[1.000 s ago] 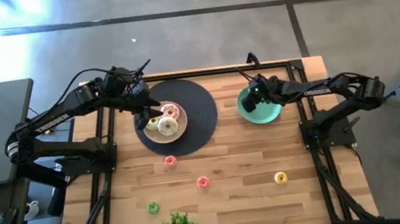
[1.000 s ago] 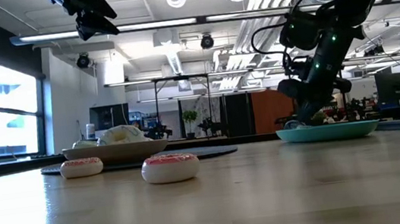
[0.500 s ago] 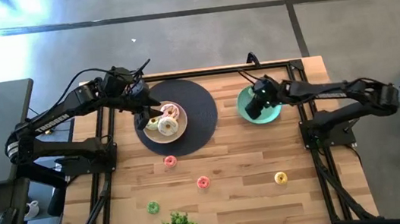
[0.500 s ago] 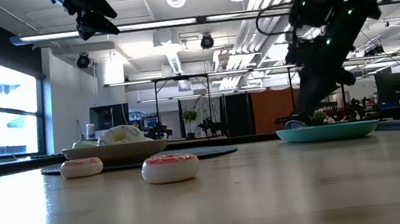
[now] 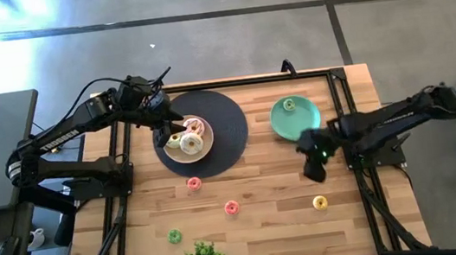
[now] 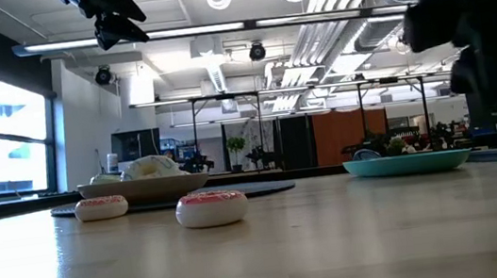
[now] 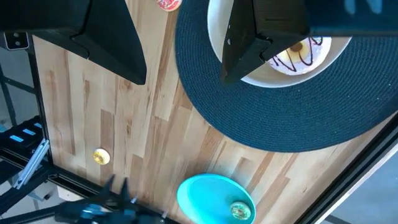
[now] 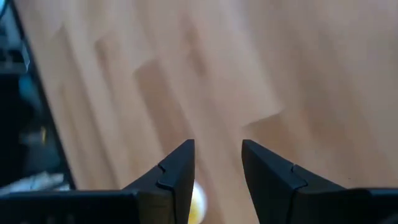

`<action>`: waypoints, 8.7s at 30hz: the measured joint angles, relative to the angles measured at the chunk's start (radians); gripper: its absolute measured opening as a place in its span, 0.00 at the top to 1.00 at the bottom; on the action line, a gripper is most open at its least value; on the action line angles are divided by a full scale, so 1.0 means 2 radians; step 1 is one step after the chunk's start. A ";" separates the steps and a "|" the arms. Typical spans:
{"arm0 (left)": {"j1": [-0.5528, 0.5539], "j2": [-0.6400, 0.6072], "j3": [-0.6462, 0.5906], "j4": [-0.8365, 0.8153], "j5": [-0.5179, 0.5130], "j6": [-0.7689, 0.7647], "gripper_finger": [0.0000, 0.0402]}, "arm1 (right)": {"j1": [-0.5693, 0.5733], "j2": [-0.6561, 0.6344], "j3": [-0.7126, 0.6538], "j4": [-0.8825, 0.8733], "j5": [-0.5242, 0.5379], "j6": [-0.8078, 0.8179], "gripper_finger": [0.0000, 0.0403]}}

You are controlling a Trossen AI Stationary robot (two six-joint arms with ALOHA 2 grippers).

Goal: Pick & Place donuts
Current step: Put the small yellow donut on the green plate, then put the bottom small pink donut on the green plate

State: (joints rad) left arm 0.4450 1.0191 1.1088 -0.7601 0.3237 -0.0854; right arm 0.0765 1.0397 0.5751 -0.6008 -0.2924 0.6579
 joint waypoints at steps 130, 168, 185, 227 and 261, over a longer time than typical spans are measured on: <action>0.000 0.000 0.000 -0.003 -0.013 0.005 0.48 | -0.052 0.149 0.016 0.132 0.533 -0.014 0.97; 0.000 0.000 0.001 -0.003 -0.010 0.005 0.48 | -0.226 0.203 0.016 0.266 0.382 -0.159 0.63; 0.000 0.006 0.000 0.006 -0.010 0.014 0.48 | 0.057 0.243 0.036 0.605 0.219 -0.171 0.59; 0.000 0.028 0.000 0.000 0.012 0.014 0.48 | 0.103 0.534 0.390 0.202 0.213 -0.176 0.77; -0.305 0.028 0.000 -0.144 -0.071 -0.042 0.73 | -0.132 0.211 0.078 0.069 0.437 -0.058 0.98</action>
State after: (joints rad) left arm -0.1648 1.0760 1.1088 -1.0490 0.1811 -0.1694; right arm -0.1867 1.4614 0.7315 -0.4620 0.5817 0.5427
